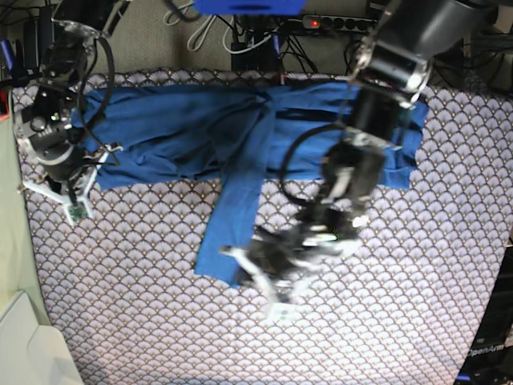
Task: Fold the T-shirt properly
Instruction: 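Reach the left gripper to the other sleeve's cuff and grasp it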
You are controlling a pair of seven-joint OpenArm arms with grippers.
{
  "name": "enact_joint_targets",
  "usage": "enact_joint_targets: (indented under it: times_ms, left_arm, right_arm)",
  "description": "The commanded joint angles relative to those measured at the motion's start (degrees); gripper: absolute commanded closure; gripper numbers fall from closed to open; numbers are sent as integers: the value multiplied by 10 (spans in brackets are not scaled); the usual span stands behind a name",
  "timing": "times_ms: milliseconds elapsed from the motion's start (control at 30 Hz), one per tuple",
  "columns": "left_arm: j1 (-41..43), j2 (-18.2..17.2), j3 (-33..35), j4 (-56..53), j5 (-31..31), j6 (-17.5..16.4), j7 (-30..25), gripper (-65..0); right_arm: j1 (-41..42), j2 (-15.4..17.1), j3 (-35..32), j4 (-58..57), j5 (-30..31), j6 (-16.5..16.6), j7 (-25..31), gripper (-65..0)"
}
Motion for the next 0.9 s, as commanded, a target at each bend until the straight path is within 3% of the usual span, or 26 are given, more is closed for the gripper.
enact_joint_targets:
  times_ms: [0,100,233,400,667,767,867]
  left_arm:
    - [-26,23,19,-19,10,-7,-31,-51]
    - [-51,82,44,-121,79,-7,-99,-52]
    - [-83,90,48,-250,135,-7,-186,-52]
    - [-134,90,97,-360,51,-7,-286,-53]
    - [-173,90,186,-424,-34,-7,-328,-54]
    - [-173,90,192,-428,-50,-7,-334,-125]
    - [-166,90,196,-429,-52,-7,-335,-271]
  right_arm:
    - [-1,3,10,12,-3,-3,3,-10]
    - [-8,2,16,12,-3,-3,3,-10]
    - [-24,0,16,13,-4,-3,3,-10]
    - [-27,-9,16,13,-4,-3,3,-10]
    - [-26,-25,14,13,-4,-3,3,-10]
    - [-28,-25,14,13,-4,-3,3,-10]
    - [-28,-25,14,13,-4,-3,3,-10]
